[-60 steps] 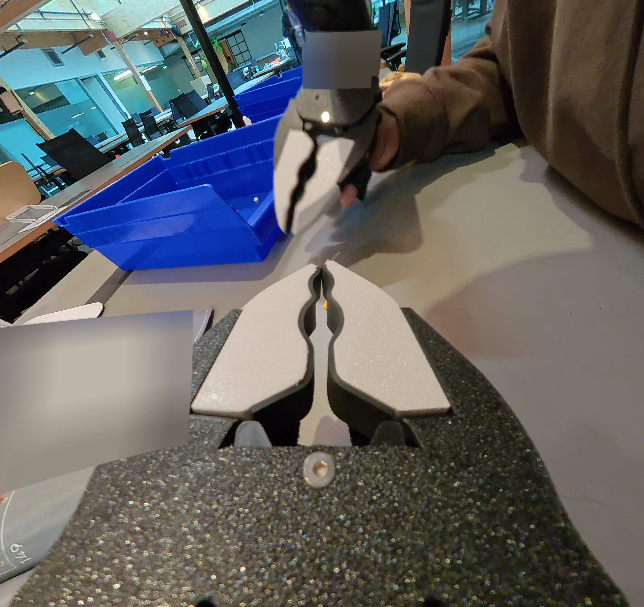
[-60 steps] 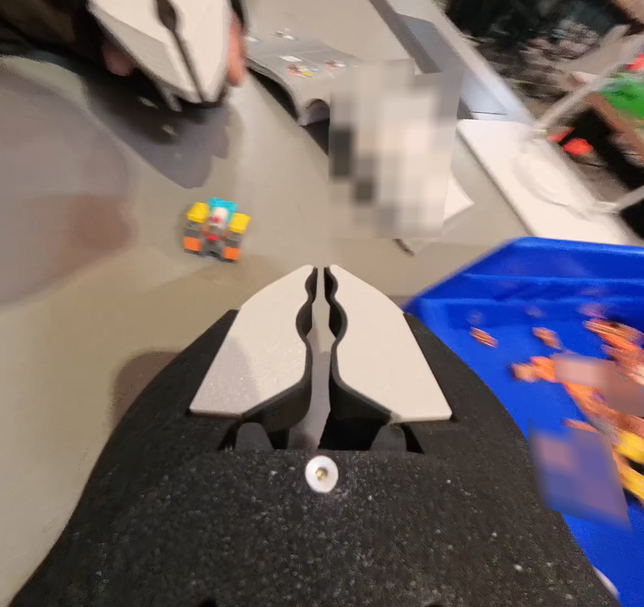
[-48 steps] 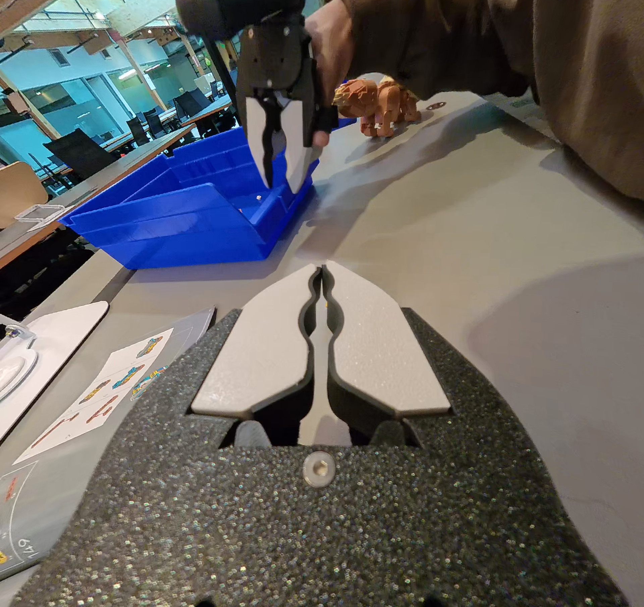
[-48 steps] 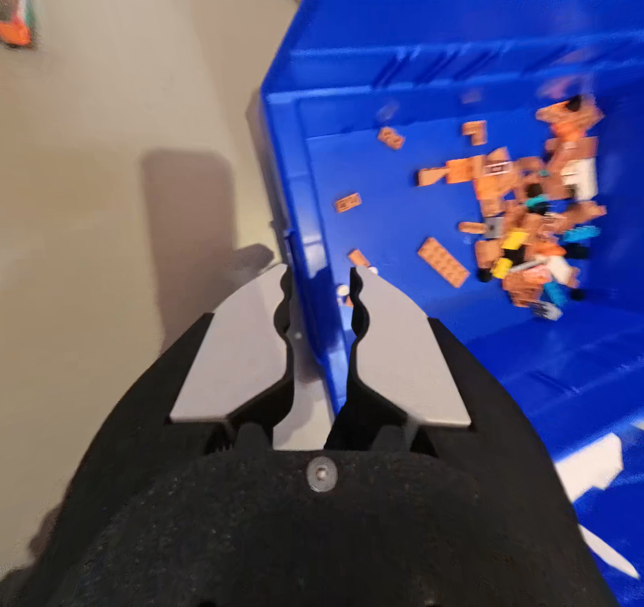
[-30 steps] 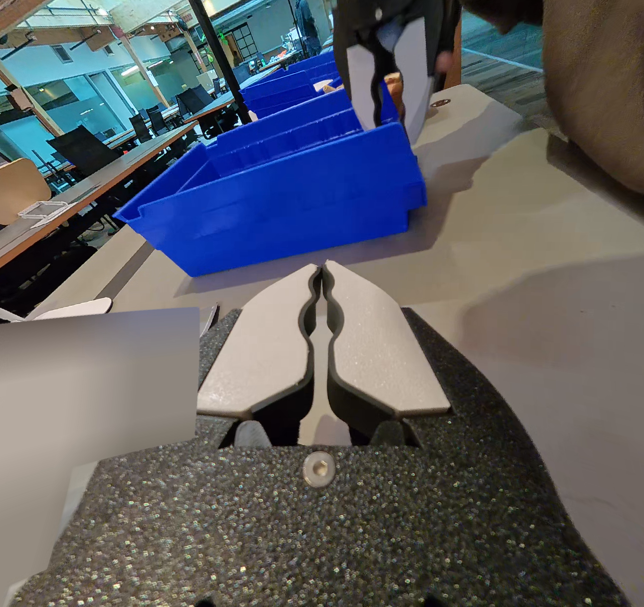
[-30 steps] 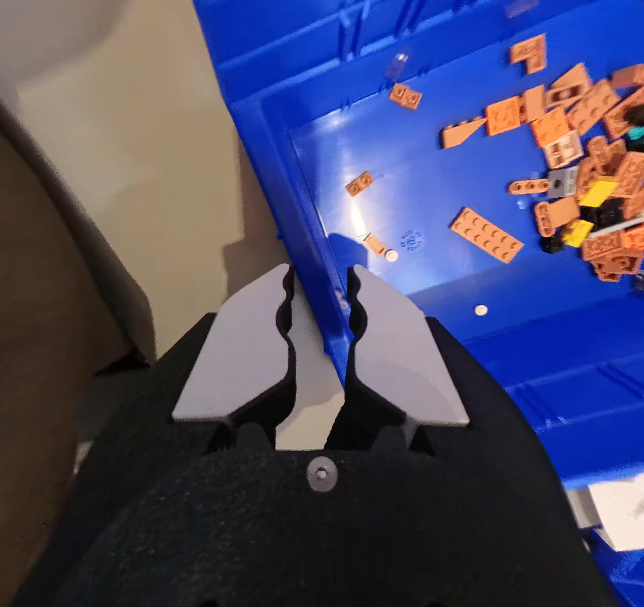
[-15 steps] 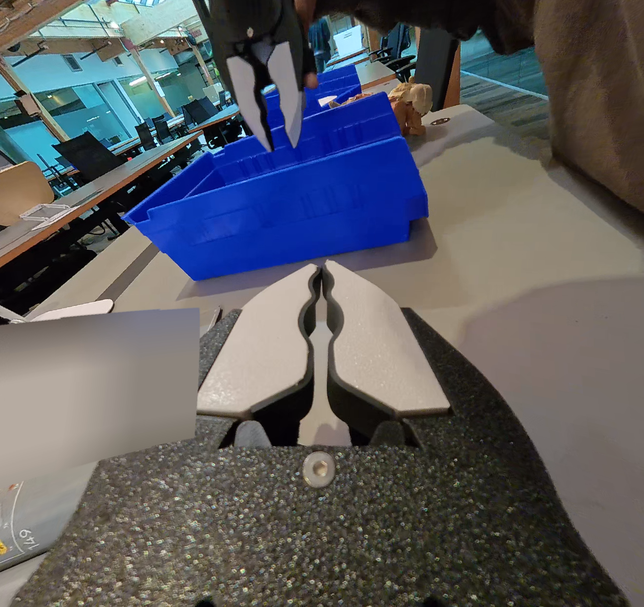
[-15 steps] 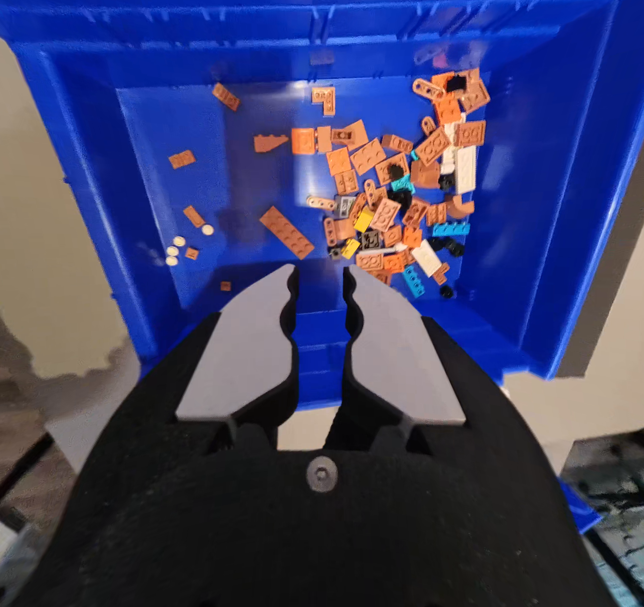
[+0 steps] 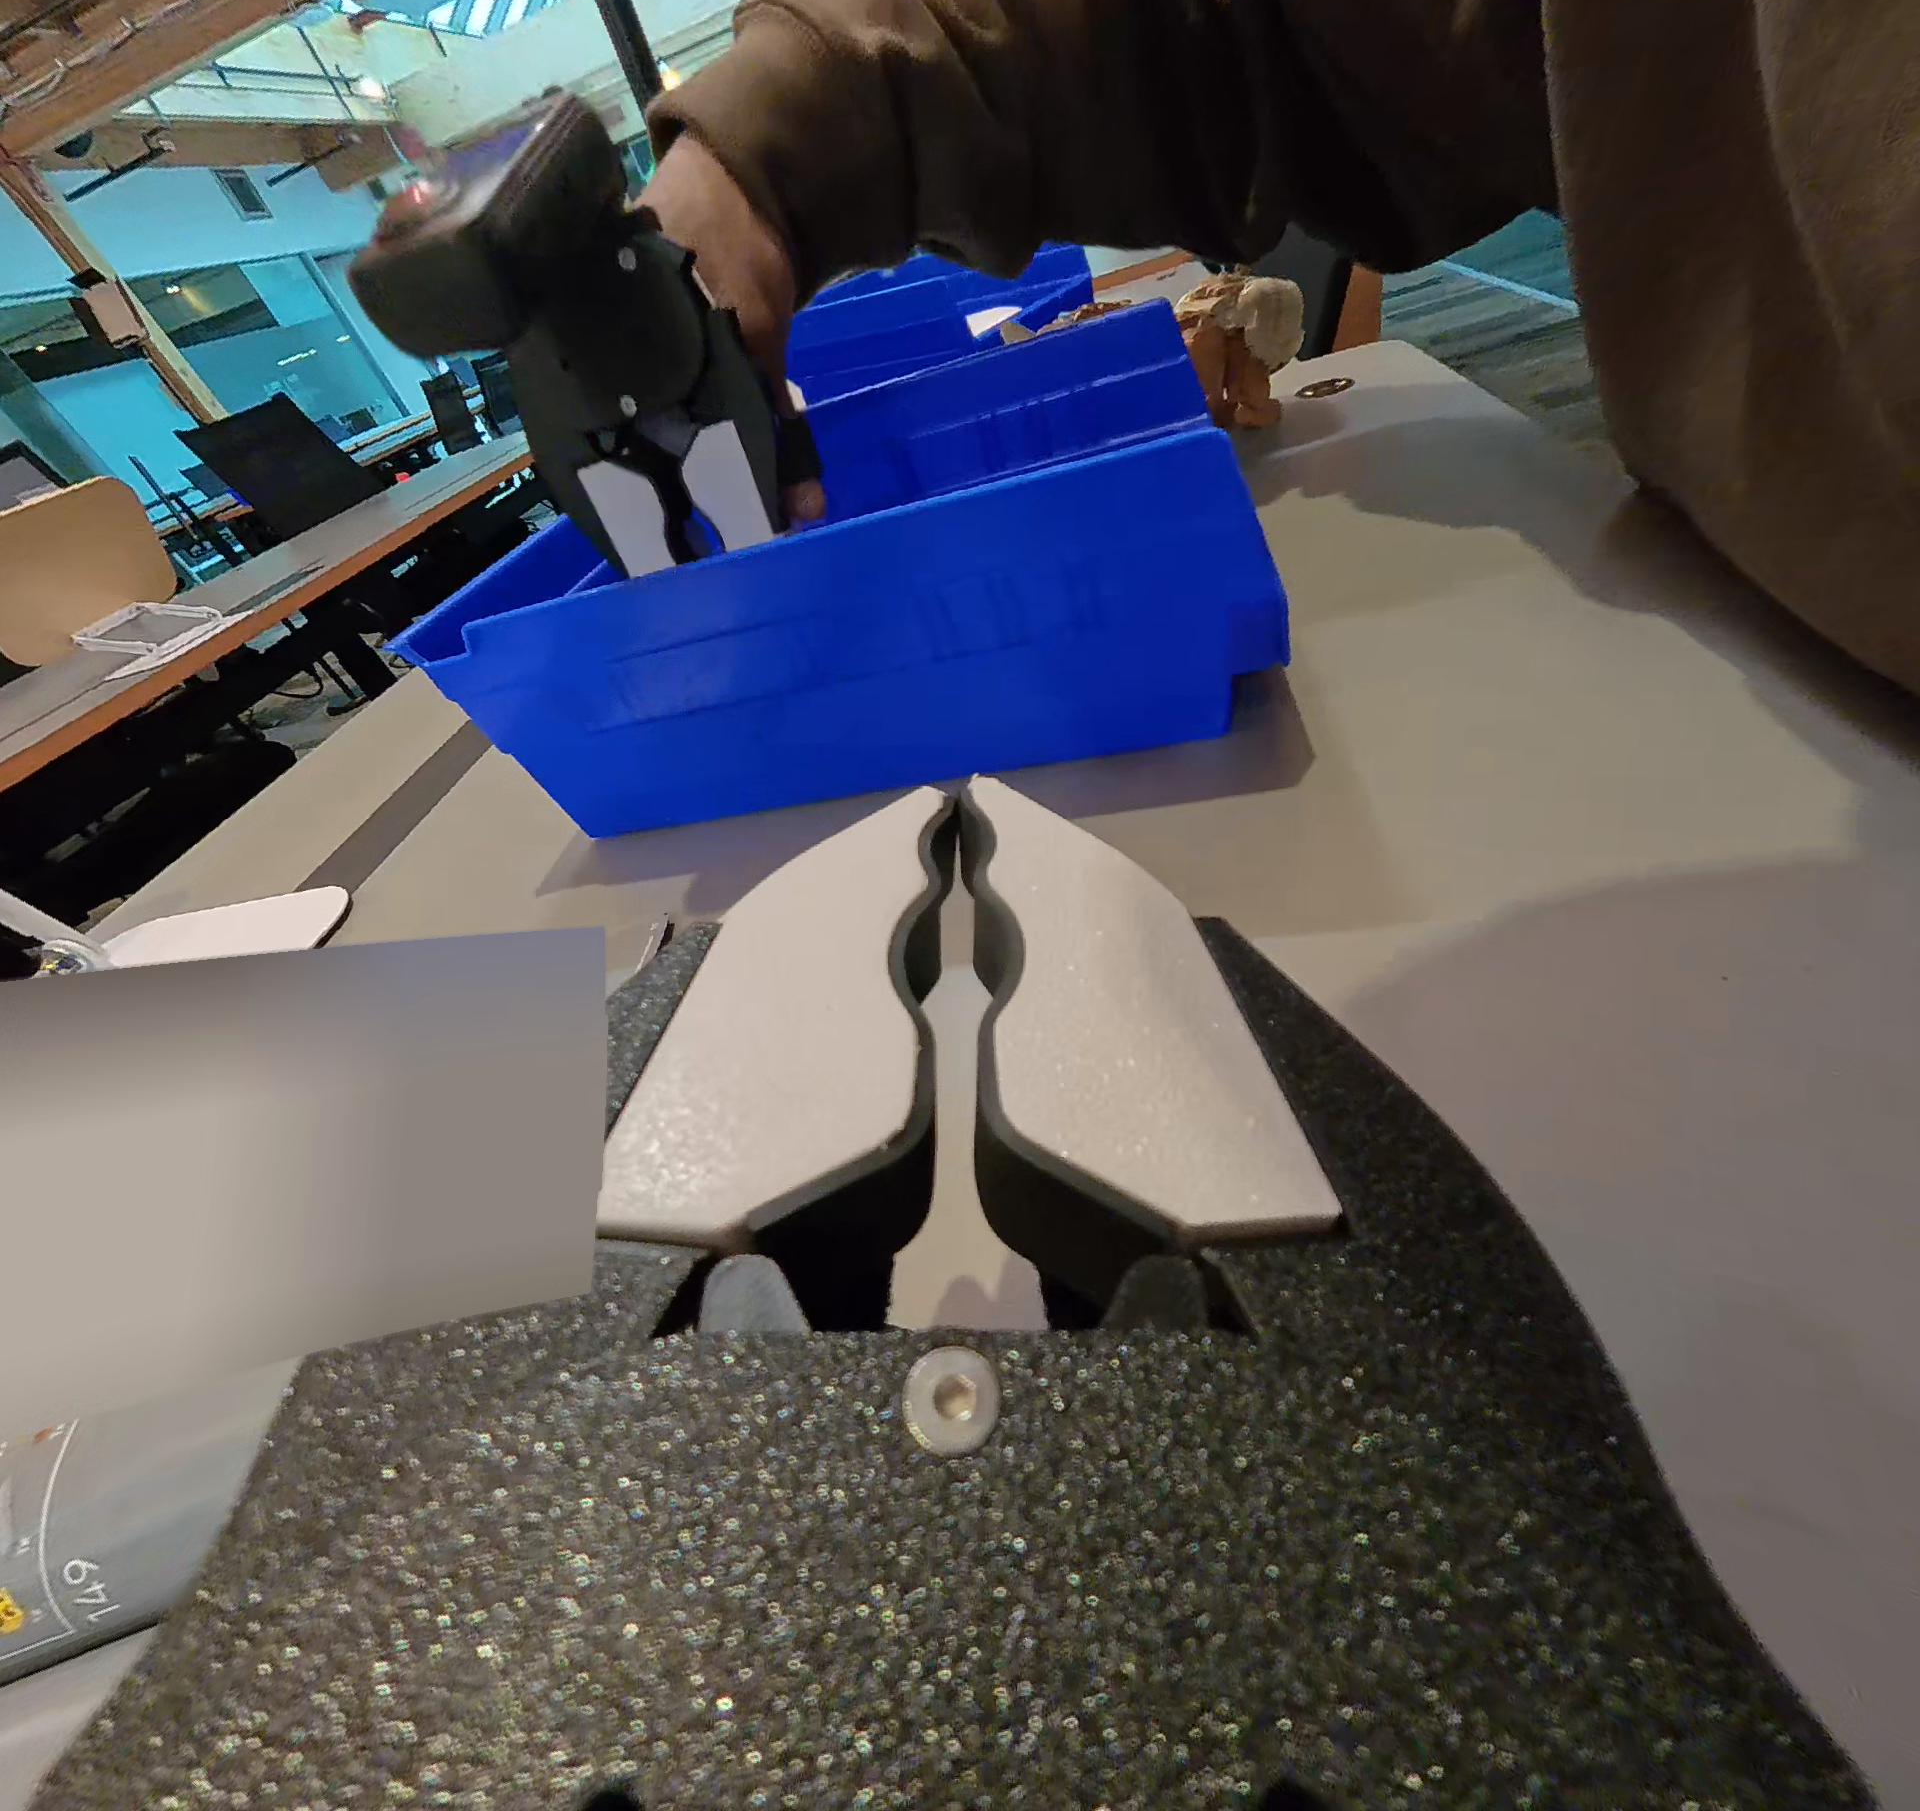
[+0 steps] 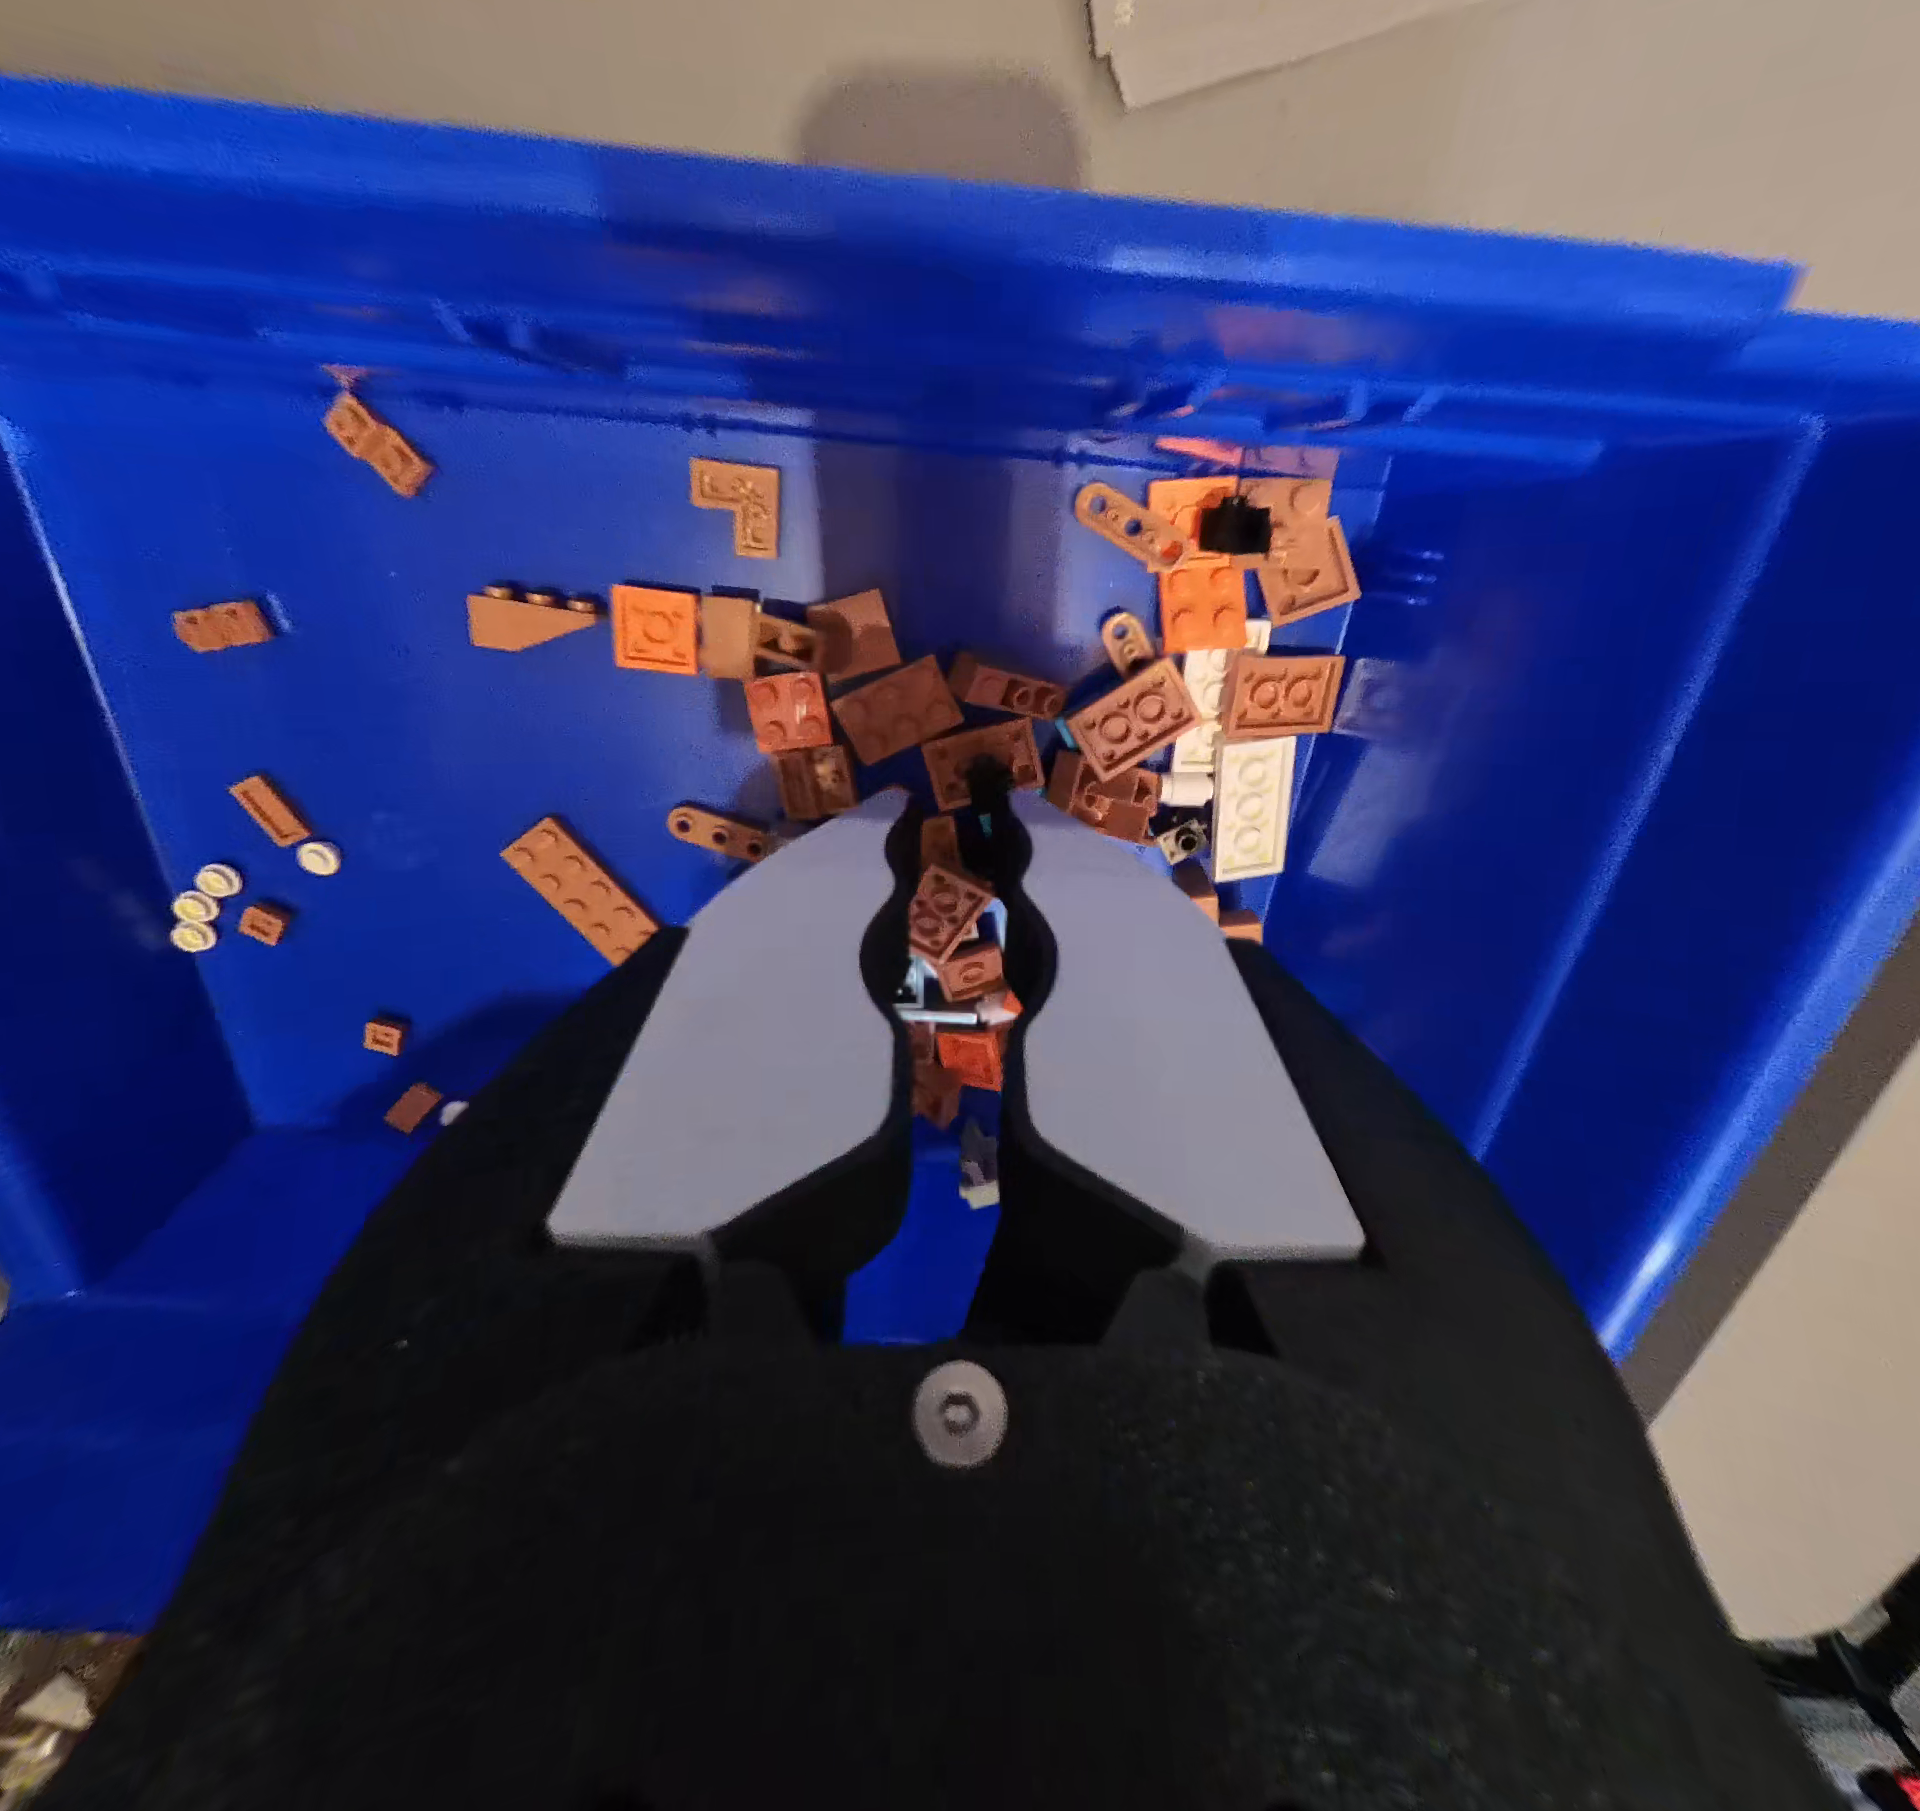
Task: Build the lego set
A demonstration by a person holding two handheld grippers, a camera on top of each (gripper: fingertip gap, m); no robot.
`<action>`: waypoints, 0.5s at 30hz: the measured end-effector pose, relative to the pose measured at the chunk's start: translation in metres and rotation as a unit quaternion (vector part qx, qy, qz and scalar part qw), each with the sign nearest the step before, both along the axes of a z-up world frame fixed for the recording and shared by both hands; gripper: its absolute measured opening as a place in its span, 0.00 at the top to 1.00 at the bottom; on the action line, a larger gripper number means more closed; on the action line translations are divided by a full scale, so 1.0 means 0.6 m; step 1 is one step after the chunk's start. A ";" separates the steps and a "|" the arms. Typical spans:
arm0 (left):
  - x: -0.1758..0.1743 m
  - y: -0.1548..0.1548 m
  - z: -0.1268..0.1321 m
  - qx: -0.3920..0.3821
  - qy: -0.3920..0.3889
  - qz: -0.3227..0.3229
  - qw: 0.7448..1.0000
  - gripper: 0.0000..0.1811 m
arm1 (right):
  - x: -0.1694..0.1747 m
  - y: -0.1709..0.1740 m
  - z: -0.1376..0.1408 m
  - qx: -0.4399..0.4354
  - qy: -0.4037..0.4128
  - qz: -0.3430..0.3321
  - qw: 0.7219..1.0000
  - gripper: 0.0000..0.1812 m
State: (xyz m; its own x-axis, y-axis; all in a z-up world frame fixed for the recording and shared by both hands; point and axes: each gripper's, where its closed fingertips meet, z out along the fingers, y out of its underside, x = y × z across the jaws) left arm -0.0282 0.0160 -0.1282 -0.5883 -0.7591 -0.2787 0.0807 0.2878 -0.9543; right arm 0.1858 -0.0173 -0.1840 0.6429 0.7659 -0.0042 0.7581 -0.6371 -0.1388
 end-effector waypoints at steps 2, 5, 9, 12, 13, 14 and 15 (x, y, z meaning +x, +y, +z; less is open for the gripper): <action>0.000 0.000 0.000 0.001 0.000 0.000 1.000 1.00 | 0.009 -0.006 -0.016 -0.024 -0.018 0.001 1.000 0.93; 0.000 0.000 0.000 -0.001 0.000 0.001 1.000 1.00 | 0.022 -0.031 -0.036 -0.078 -0.040 0.001 0.996 0.93; 0.000 0.000 -0.001 0.002 0.000 0.001 1.000 1.00 | 0.031 -0.067 -0.039 -0.136 -0.055 0.004 0.989 0.94; 0.000 -0.001 -0.002 0.004 0.001 0.000 1.000 1.00 | 0.022 -0.044 -0.025 -0.097 -0.031 -0.004 0.995 0.94; 0.000 -0.001 -0.002 0.004 0.001 0.000 1.000 1.00 | 0.019 -0.029 -0.021 -0.075 -0.022 -0.008 0.997 0.94; 0.000 -0.001 -0.002 0.005 0.001 0.000 1.000 1.00 | 0.018 -0.015 -0.020 -0.054 -0.017 -0.012 0.998 0.94; 0.000 -0.001 -0.002 0.005 0.001 0.000 1.000 1.00 | 0.021 -0.004 -0.022 -0.040 -0.019 -0.018 0.999 0.94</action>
